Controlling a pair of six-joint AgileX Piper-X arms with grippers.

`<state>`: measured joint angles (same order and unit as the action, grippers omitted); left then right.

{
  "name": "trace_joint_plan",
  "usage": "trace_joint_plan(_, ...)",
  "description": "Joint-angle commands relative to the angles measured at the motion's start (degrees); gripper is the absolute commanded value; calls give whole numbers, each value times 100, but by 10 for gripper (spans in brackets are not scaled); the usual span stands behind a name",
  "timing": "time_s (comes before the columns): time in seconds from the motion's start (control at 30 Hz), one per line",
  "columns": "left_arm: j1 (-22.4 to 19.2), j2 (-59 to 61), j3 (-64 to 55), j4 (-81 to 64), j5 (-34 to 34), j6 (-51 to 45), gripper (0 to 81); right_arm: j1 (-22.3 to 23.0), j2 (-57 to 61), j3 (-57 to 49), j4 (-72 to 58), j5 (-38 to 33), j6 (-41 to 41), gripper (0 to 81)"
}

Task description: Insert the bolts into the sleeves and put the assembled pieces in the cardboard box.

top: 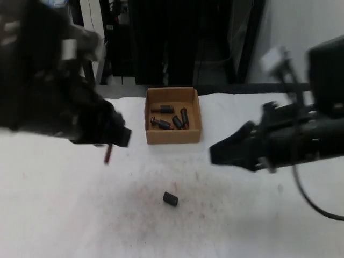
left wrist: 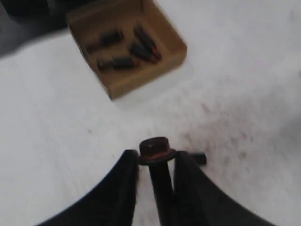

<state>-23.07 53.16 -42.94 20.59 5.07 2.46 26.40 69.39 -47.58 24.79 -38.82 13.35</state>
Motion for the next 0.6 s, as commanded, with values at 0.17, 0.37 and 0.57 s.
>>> trace_joint_plan(0.17,22,-540,487,-754,-204,25,3,114,1700,-1470,287,217,-668,279)
trace_joint_plan(0.37,22,-538,542,-585,-204,9,3,399,2891,-2945,2358,1175,-3520,279)
trace_joint_plan(0.57,22,-538,542,-585,-204,9,3,769,3608,-3593,3166,1794,-4560,284)
